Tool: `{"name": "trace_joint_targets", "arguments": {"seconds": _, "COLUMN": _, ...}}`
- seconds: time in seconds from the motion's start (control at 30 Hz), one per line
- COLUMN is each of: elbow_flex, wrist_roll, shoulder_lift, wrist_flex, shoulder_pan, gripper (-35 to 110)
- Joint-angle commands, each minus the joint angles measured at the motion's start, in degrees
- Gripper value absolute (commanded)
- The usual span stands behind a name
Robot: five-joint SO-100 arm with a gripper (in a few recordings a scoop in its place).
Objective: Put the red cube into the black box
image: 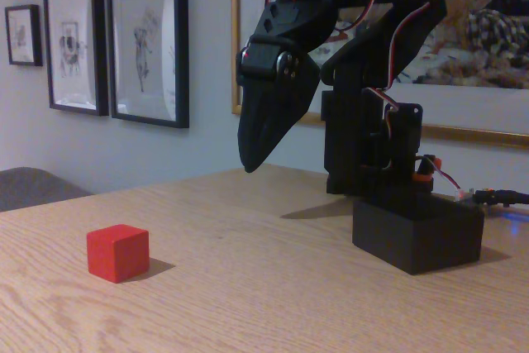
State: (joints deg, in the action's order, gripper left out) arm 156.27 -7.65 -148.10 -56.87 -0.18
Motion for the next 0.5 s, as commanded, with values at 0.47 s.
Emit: {"name": "trace_joint_targets", "arguments": {"seconds": 0.47, "elbow_flex": -7.1, "wrist_roll": -0.1, "shoulder_lift": -0.1, "wrist_flex": -2.9, "shoulder_pan": 5.4, "gripper": 0}}
